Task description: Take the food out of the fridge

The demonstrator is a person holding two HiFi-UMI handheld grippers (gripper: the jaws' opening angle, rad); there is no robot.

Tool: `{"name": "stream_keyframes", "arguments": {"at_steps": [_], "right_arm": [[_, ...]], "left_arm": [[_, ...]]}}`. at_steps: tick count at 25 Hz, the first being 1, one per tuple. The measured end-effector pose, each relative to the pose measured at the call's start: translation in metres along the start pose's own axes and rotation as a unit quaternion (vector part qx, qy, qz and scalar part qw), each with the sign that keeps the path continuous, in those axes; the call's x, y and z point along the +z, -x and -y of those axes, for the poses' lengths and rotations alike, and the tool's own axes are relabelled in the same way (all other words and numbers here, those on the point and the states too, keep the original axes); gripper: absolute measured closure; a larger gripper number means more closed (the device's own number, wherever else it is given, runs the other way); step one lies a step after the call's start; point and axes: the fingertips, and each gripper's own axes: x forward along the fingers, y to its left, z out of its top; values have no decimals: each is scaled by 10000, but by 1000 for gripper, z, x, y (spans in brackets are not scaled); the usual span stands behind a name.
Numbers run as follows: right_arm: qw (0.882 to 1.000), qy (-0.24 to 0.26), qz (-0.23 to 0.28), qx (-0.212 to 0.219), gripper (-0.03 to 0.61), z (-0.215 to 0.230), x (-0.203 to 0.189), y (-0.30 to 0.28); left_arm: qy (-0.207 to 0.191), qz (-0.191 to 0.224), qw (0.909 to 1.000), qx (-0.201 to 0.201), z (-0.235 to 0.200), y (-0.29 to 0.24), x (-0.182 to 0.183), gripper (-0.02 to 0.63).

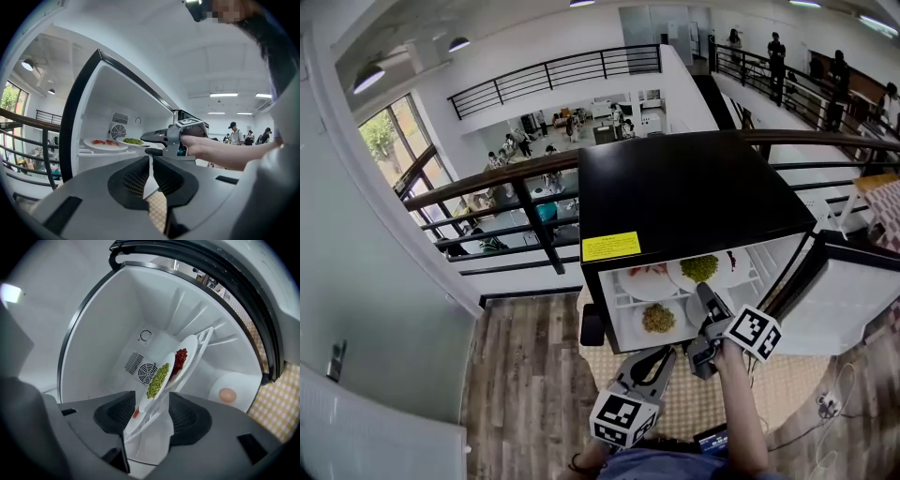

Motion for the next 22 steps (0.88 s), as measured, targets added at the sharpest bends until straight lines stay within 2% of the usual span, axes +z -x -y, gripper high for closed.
{"name": "stream_keyframes", "arguments": {"at_steps": [6, 9, 10, 12, 16, 20, 22], "right_arm": [[9996, -285, 45, -33, 368, 9, 1, -7], [9992, -375, 97, -118, 435, 16, 2, -6], [9991, -404, 99, -95, 445, 17, 3, -5], [9984, -554, 120, 25, 508, 15, 4, -4], [9969, -771, 114, 119, 517, 14, 2, -4], [9865, -1575, 285, 342, 535, 18, 1, 5], [9827, -1784, 296, 402, 541, 20, -1, 9]], "left_arm": [[-2, -38, 9999, 147, -8, 3, -2, 592], [-5, -43, 9998, 197, -11, 5, -2, 592], [-4, -47, 9998, 208, -12, 5, -3, 592], [12, -63, 9997, 238, -13, 6, -4, 592], [51, -95, 9995, 281, -16, 8, -7, 592], [53, -121, 9996, 250, -15, 10, -8, 592], [54, -130, 9996, 234, -15, 12, -9, 592]]}}
